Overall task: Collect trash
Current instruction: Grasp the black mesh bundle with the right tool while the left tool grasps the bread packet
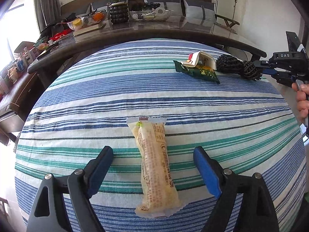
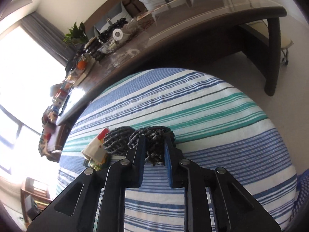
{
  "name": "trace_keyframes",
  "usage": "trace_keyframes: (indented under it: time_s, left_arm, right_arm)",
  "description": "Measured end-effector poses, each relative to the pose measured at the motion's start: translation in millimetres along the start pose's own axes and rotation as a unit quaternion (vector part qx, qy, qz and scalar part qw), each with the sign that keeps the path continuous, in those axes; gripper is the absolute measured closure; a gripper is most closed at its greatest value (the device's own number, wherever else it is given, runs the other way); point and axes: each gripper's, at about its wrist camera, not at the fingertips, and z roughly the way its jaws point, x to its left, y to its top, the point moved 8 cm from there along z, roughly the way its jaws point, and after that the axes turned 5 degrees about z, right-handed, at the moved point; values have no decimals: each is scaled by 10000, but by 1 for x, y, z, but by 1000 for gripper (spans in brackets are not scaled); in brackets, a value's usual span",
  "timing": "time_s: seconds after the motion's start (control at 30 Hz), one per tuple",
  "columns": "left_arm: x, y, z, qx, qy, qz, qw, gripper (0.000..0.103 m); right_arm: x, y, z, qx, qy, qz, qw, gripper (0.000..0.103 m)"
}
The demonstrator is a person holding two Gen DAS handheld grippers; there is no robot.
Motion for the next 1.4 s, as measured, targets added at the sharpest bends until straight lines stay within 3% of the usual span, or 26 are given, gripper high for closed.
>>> trace_keyframes:
  time_s: [0.23,0.47,0.5,0.53,0.6,0.7,0.8,0.9,0.97,1.0,1.03,1.07,1.17,1.23,1.3,1.4]
  left_arm:
    - [0,0,0,0,-4,-1,10000,16]
    - [2,1,0,-2,-10,-16,10000,16]
    - [2,0,-1,-3,-10,-27,10000,16]
    - [2,0,-1,-4,-10,-35,10000,16]
    - [2,-1,-2,-5,-11,-42,10000,16]
    - [2,-1,-2,-5,-11,-41,10000,16]
    - [2,0,-2,-6,-15,-41,10000,16]
    - [3,-1,-2,-6,-33,-25,10000,16]
    - [3,-2,-3,-8,-60,1,10000,16]
    - [3,-2,-3,-8,-68,13,10000,16]
    - [3,-3,-4,-8,-69,19,10000,16]
    - [3,-4,-4,-6,-71,27,10000,16]
    - [3,-8,-7,35,-117,113,9999,16]
    - [4,-12,-10,119,-198,180,9996,16]
    - [7,-17,-14,175,-258,222,9993,16]
    - [14,-24,-21,149,-332,138,9992,16]
  right_arm:
    - [28,-95,-58,262,127,-638,9975,86]
    - [50,-212,-83,800,120,-1708,9820,82]
    - [53,-223,-86,871,124,-1896,9779,73]
    - [56,-230,-88,921,115,-2099,9733,53]
    - [61,-234,-97,758,-8,-2566,9635,39]
    - [72,-224,-106,480,-167,-3321,9419,36]
    - [91,-216,-92,689,-41,-3928,9170,24]
    - [105,-218,-63,1084,-27,-4473,8878,23]
    - [106,-218,-40,1278,-222,-4696,8733,30]
    - [105,-221,-31,1419,-309,-4713,8699,55]
    - [100,-218,-27,1454,-465,-4650,8721,62]
    - [97,-212,-29,1322,-528,-4480,8826,63]
    - [71,-184,-53,686,-972,-3485,9297,63]
    - [47,-172,-70,378,-1147,-2813,9520,62]
    - [34,-174,-74,414,-1089,-2489,9615,58]
    - [30,-183,-73,614,-950,-2384,9646,57]
